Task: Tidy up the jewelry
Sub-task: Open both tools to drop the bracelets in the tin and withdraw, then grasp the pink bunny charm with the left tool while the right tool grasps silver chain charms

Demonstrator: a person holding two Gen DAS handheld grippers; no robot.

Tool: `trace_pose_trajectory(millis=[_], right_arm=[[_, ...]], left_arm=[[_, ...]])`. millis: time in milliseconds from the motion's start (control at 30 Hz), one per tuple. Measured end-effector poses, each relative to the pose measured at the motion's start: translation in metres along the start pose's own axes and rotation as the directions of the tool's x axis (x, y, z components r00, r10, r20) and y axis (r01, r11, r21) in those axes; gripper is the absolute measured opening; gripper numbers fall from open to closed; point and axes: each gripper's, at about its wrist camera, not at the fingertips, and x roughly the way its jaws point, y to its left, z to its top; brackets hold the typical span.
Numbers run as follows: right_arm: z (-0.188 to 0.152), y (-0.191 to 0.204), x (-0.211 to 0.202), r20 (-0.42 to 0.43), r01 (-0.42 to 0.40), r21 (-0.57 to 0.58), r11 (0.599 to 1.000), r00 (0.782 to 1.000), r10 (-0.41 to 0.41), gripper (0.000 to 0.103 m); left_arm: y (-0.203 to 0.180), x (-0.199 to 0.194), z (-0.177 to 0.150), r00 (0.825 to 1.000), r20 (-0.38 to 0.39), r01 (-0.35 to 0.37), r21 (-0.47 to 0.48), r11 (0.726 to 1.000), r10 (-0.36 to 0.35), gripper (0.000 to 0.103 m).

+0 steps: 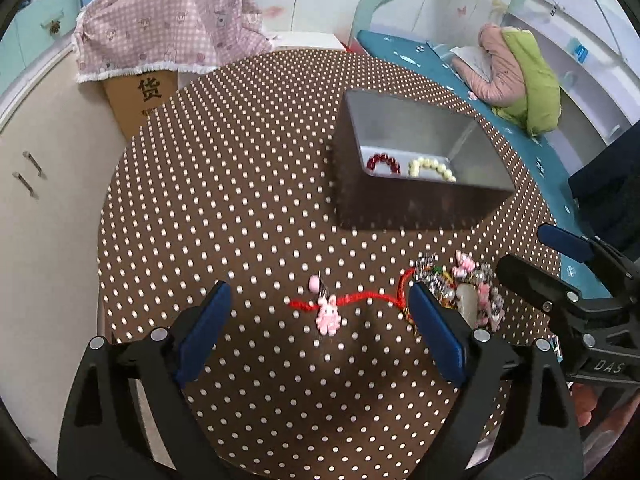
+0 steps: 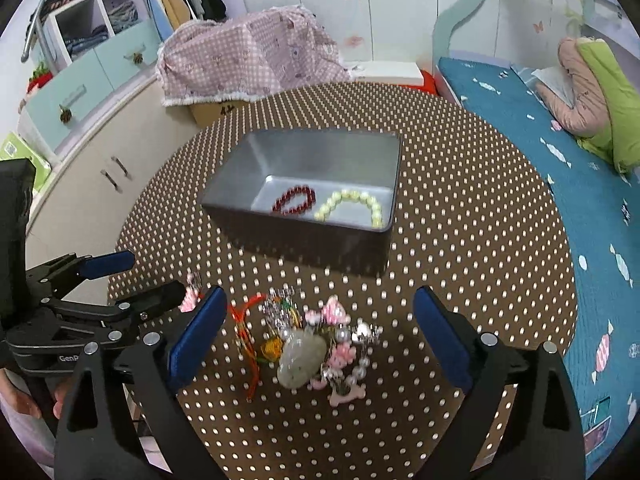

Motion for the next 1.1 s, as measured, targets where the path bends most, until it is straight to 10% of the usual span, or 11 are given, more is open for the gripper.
trace_pose_trajectory(millis=[133, 700, 1100], right_arm=[[-0.009, -0.001, 0.006, -0.028, -0.003, 0.009, 1.000, 1.000, 0.004, 0.091], [-0.031, 0.006, 0.006, -0.037, -0.032, -0.048, 0.998, 0.999, 0.030, 0.089], [-0.032, 0.012, 0.015, -0.054, -0.130, -0.077, 0.989, 0.991, 0.126, 0.041]], left_arm=[[0.000, -0.001, -0.008, 0.999, 0.039, 0.027, 0.004, 1.000, -0.027, 0.089], [-0.018, 0.032, -0.024, 1.000, 0.013, -0.011, 0.064, 0.998, 0.010, 0.028], [-0.007, 0.025, -0.031, 0.999, 0.037, 0.008, 0.064, 0.998, -0.010, 0.016]])
